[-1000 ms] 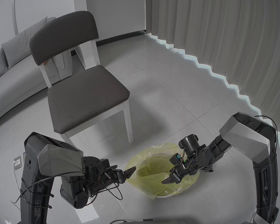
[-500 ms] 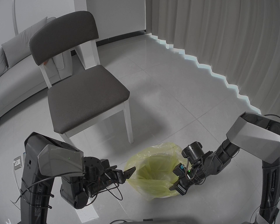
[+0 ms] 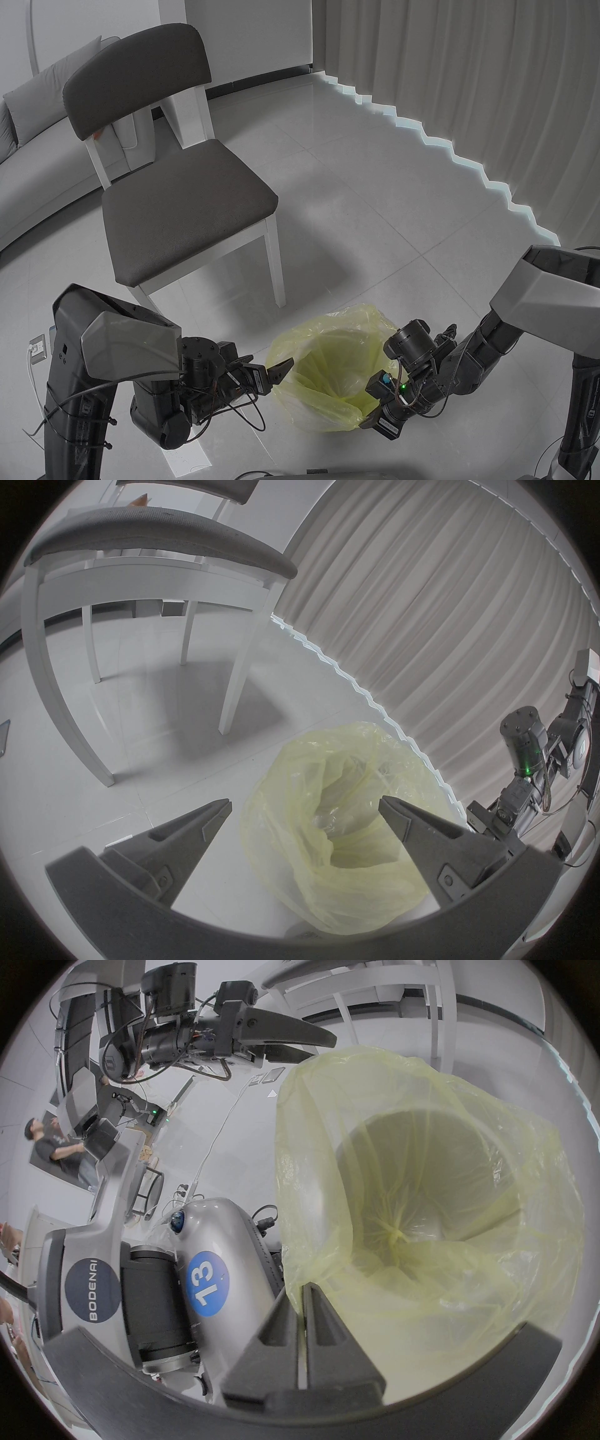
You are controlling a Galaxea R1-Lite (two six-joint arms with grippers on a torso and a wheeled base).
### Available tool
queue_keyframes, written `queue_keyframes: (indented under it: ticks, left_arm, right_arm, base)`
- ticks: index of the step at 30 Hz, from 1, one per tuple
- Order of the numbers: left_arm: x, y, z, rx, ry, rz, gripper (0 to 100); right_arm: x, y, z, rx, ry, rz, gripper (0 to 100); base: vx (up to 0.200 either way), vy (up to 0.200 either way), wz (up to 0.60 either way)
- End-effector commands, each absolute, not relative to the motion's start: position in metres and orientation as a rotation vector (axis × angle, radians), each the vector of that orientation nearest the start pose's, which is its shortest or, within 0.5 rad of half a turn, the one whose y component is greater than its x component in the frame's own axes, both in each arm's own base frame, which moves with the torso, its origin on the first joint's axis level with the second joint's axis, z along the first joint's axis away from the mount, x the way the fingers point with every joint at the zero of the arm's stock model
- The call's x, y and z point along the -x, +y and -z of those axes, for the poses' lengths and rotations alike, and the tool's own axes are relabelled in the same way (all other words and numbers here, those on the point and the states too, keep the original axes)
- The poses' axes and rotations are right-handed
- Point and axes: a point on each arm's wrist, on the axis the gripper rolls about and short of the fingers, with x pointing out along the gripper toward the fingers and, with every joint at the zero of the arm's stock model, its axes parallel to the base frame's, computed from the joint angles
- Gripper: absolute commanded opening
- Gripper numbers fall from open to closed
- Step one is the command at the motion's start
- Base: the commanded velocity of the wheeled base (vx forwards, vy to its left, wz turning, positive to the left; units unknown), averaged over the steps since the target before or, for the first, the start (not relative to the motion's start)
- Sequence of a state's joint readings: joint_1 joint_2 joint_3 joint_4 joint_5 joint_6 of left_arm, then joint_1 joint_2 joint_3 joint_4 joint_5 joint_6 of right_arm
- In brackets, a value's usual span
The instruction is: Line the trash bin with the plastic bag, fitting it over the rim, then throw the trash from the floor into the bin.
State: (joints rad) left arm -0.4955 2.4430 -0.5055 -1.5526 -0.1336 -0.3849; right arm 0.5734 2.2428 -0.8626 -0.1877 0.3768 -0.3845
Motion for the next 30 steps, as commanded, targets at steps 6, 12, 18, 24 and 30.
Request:
queue_keyframes:
  ticks: [6, 12, 18, 24, 30]
  left_arm:
    - [-0.292, -0.162, 0.035, 0.300, 0.484, 0.544, 100]
    - [-0.294, -0.163, 0.038, 0.299, 0.483, 0.547, 100]
    - [-0.294, -0.165, 0.037, 0.283, 0.472, 0.555, 100]
    - [-0.293, -0.160, 0.039, 0.282, 0.487, 0.542, 100]
    - [-0.291, -0.159, 0.046, 0.278, 0.509, 0.535, 100]
  right_arm:
    - [-0.287, 0.194, 0.038, 0.454, 1.009, -1.002, 0]
    - [-0.277, 0.205, 0.039, 0.474, 1.013, -1.037, 0]
    - [-0.265, 0.213, 0.042, 0.499, 1.029, -1.069, 0]
    - [-0.262, 0.212, 0.041, 0.507, 1.034, -1.057, 0]
    - [-0.255, 0.207, 0.035, 0.514, 1.030, -1.052, 100]
  base:
    - [0.000, 0.000, 0.00]
    - [0.000, 0.000, 0.00]
    - [0.000, 0.000, 0.00]
    - [0.000, 0.000, 0.00]
    - [0.000, 0.000, 0.00]
